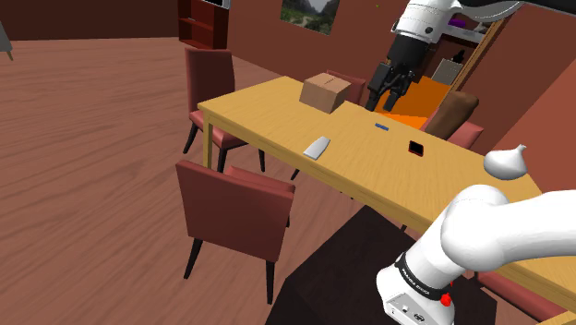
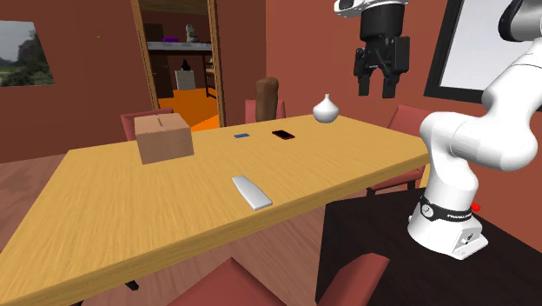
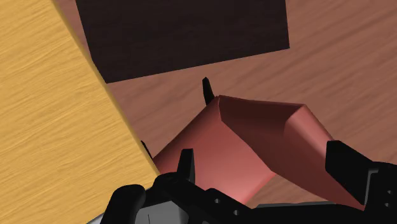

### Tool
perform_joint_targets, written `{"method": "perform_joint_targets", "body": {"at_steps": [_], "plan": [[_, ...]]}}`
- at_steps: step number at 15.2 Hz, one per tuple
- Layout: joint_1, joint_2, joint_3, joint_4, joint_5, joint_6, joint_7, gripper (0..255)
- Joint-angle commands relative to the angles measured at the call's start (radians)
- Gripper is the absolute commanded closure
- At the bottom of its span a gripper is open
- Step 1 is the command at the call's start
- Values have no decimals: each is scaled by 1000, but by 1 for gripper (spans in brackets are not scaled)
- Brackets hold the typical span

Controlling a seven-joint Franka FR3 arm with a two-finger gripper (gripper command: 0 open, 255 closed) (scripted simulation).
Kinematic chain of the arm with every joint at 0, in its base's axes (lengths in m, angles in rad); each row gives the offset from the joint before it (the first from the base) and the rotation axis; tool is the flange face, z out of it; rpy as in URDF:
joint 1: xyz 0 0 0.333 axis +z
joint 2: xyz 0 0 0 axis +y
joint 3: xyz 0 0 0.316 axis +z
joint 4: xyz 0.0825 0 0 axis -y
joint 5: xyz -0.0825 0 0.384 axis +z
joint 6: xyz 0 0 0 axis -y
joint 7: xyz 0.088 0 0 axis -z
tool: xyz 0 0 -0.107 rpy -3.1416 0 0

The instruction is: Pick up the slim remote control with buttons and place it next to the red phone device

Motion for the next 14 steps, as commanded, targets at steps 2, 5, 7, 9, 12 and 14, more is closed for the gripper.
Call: {"method": "perform_joint_targets", "body": {"at_steps": [2,5,7,9,12,14], "plan": [[-9,24,5,-8,1,33,24,0],[-37,100,16,-24,4,128,94,0],[-55,155,22,-29,5,190,140,0],[-73,212,27,-29,4,249,186,0],[-98,302,31,-21,1,334,254,0],[-115,364,31,-11,-2,386,300,0]]}}
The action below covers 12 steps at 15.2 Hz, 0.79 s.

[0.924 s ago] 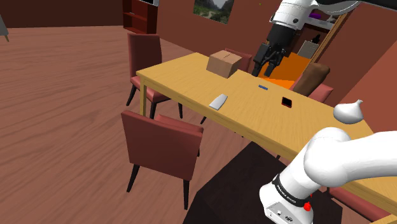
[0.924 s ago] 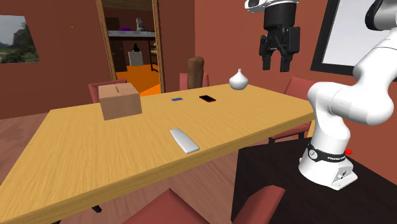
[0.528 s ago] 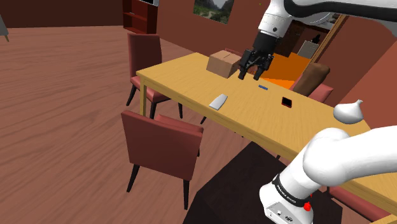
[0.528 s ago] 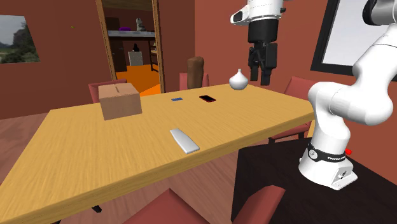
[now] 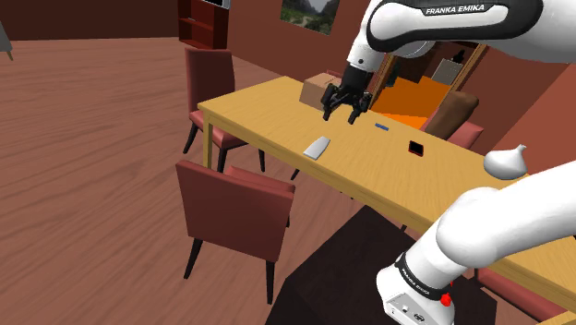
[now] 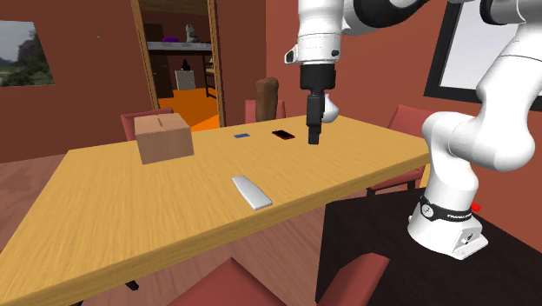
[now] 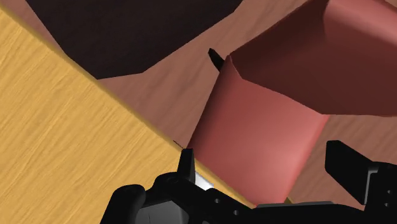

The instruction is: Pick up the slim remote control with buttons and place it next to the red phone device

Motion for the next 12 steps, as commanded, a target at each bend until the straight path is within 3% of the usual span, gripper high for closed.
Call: {"method": "perform_joint_targets", "body": {"at_steps": [1,12], "plan": [[-17,72,0,14,-3,61,47,0],[-96,417,-37,138,-24,285,285,0]]}}
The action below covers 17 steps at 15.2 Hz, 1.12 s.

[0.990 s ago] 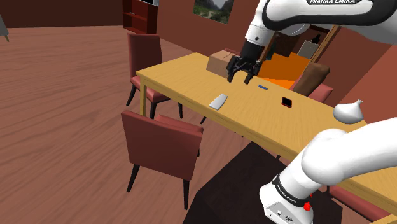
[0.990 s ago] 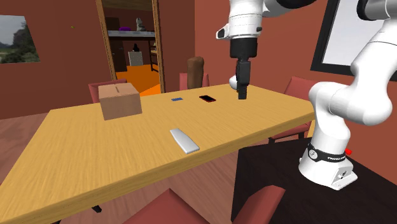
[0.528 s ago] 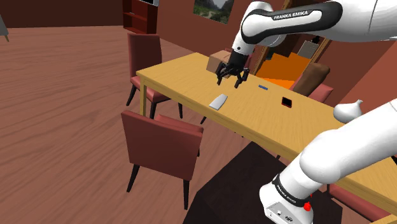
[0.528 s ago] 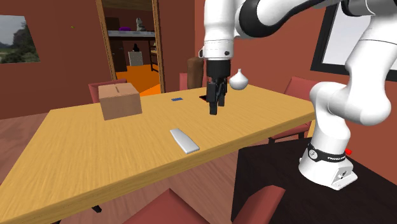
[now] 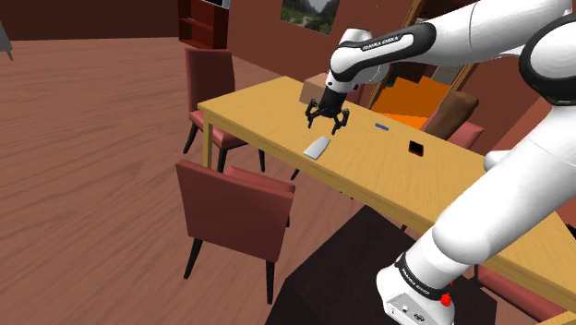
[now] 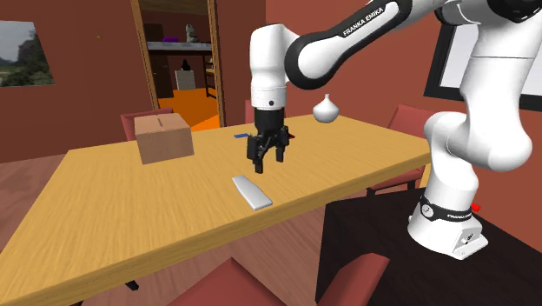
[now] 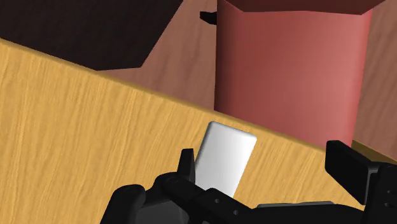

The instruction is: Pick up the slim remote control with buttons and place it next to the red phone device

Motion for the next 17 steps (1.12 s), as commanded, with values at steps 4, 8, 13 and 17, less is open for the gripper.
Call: {"method": "perform_joint_targets", "body": {"at_steps": [4,8,13,17], "plan": [[-33,154,-34,80,-2,75,97,0],[-56,272,-64,148,5,122,169,0],[-77,371,-89,203,20,164,221,0],[-79,404,-86,191,27,209,216,0]]}}
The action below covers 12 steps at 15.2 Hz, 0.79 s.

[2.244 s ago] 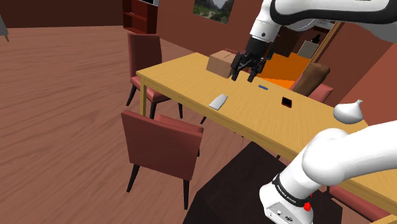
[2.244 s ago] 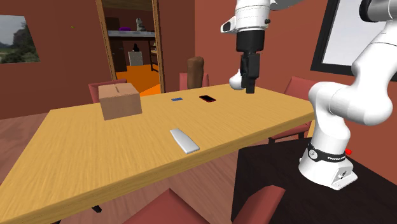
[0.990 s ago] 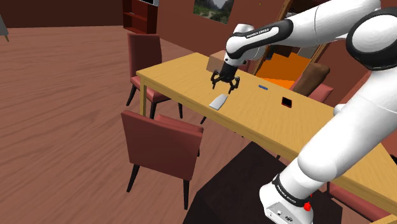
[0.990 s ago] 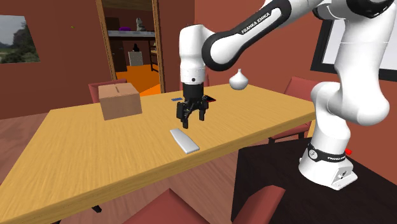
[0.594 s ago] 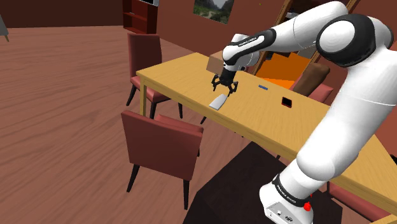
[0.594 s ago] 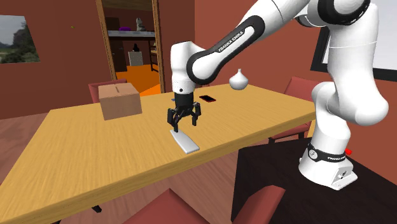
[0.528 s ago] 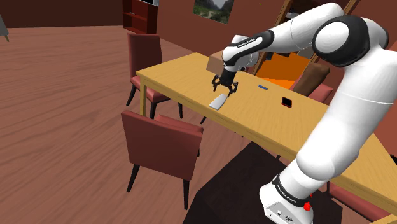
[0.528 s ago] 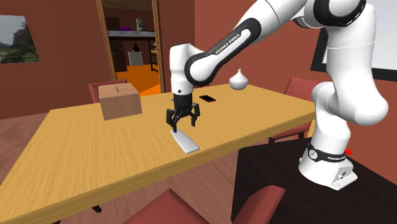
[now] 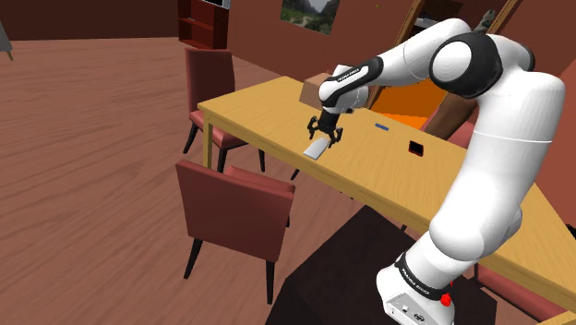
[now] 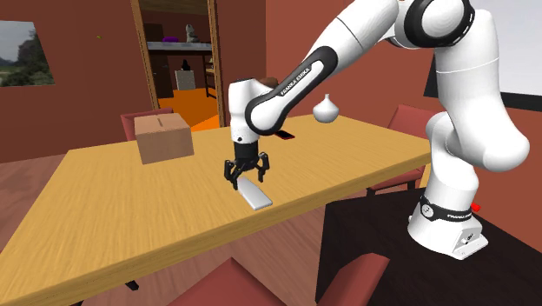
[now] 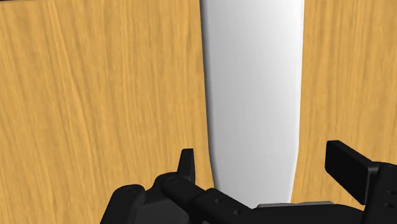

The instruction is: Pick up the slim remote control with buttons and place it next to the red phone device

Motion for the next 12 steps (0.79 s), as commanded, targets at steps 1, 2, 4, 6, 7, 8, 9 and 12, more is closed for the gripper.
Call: {"method": "perform_joint_targets", "body": {"at_steps": [1,2,4,6,7,8,9,12], "plan": [[-2,18,1,-5,4,23,-3,0],[-3,31,3,-8,7,40,-5,0],[-3,31,3,-8,7,40,-5,0],[-3,31,3,-8,7,40,-5,0],[-3,31,3,-8,7,40,-5,0],[-3,31,3,-8,7,40,-5,0],[-3,31,3,-8,7,40,-5,0],[-3,31,3,-8,7,40,-5,255]]}}
